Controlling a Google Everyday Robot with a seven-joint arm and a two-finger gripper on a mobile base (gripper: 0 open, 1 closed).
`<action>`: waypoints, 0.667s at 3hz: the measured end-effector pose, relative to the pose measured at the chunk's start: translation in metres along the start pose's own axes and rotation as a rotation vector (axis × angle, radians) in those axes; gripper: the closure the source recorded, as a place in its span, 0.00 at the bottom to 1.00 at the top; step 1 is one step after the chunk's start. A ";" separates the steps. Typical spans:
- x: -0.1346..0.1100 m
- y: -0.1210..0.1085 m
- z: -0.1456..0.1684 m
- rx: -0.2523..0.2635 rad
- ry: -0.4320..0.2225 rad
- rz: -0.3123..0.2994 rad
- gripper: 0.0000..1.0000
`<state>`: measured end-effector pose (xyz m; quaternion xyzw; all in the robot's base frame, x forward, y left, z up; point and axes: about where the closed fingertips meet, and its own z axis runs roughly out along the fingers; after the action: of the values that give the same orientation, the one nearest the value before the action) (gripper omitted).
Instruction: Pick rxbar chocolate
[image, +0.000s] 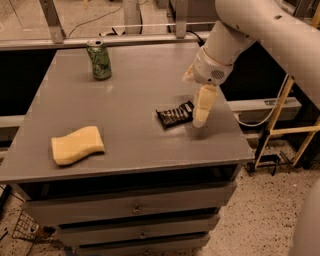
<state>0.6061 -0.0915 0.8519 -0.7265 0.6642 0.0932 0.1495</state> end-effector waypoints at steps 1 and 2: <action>-0.001 0.001 0.015 -0.033 0.016 -0.016 0.00; -0.011 0.005 0.025 -0.040 0.068 -0.071 0.00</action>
Offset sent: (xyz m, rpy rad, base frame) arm -0.0139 0.0274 -0.0273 -0.1676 -0.0110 0.1355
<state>0.6016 -0.0733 0.8312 -0.7552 0.6406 0.0762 0.1157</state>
